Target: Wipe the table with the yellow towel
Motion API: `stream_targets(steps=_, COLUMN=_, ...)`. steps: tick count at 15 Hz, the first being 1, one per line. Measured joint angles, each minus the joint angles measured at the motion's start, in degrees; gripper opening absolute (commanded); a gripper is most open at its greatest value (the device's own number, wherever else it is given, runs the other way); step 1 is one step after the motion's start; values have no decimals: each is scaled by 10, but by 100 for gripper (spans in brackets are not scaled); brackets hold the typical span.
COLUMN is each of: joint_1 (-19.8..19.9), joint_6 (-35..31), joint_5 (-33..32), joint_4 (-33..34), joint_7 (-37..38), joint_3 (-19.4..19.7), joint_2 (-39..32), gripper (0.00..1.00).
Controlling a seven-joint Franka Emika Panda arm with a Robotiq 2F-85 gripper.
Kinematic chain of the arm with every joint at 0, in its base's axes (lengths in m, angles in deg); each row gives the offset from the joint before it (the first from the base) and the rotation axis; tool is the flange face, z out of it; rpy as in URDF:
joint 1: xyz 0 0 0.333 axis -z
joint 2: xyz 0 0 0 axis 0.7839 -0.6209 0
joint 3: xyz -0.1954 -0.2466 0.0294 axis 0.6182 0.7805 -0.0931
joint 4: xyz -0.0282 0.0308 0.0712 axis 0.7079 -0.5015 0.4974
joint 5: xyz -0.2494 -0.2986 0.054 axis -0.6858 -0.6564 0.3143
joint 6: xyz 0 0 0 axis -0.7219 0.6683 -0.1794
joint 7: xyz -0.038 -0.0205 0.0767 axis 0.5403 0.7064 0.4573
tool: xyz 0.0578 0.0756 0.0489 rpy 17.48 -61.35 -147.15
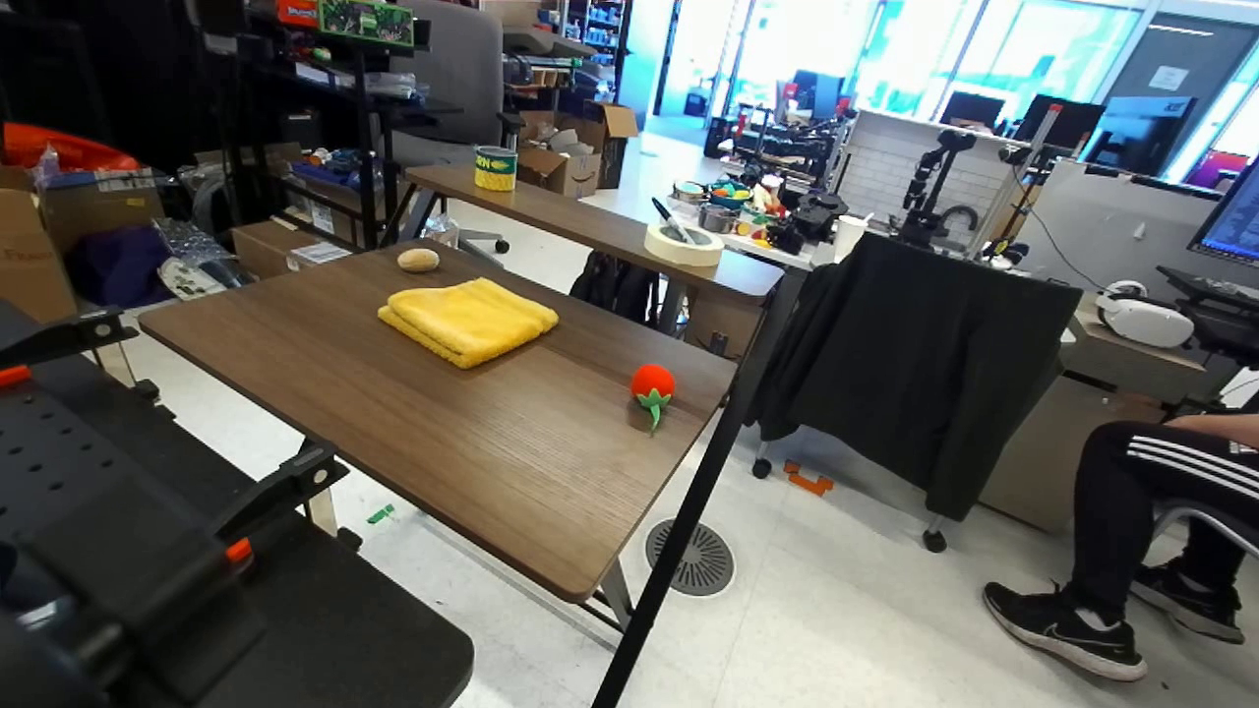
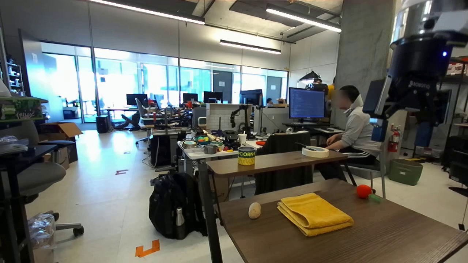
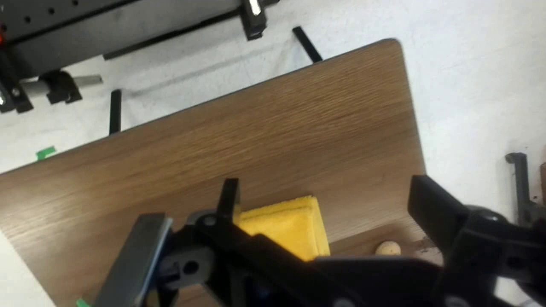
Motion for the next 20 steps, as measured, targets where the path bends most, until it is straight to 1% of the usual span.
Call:
stream_targets(steps=2, joint_1=11, joint_6=-82, joint_5=-74, joint_4=-22, joint_7=2, joint_3=10, joint_2=-24, gripper=100)
stream_targets(steps=4, joint_1=23, joint_6=-177, joint_5=-147, joint_4=-39, joint_7=26, joint_3=27, joint_2=-53, gripper=100)
stream_targets(steps=5, joint_1=26, joint_6=-208, joint_5=-148, joint_4=-44, joint_7=46, joint_3=34, joint_2=-65, gripper=100)
stream_targets(steps=6, joint_1=27, joint_6=-221, joint_5=-141, joint_4=-46, joint_7=53, joint_3=40, joint_2=-75, gripper=100)
stream_targets(steps=11, joint_1=25, joint_6=-227, joint_5=-134, joint_4=-47, joint_7=62, joint_3=43, joint_2=-82, gripper=100)
stream_targets(steps=13, joint_1=25, joint_6=-219, joint_5=-132, joint_4=-37, joint_7=62, joint_3=48, joint_2=-98, gripper=100)
stream_targets(steps=16, joint_1=24, joint_6=-206, joint_5=-131, joint_4=24, joint_7=64, joint_3=71, joint_2=-173, gripper=100)
stream_targets(steps=20, joint_1=8, joint_6=-210, joint_5=-130, joint_4=156, joint_7=91, joint_3=126, joint_2=-312, gripper=100)
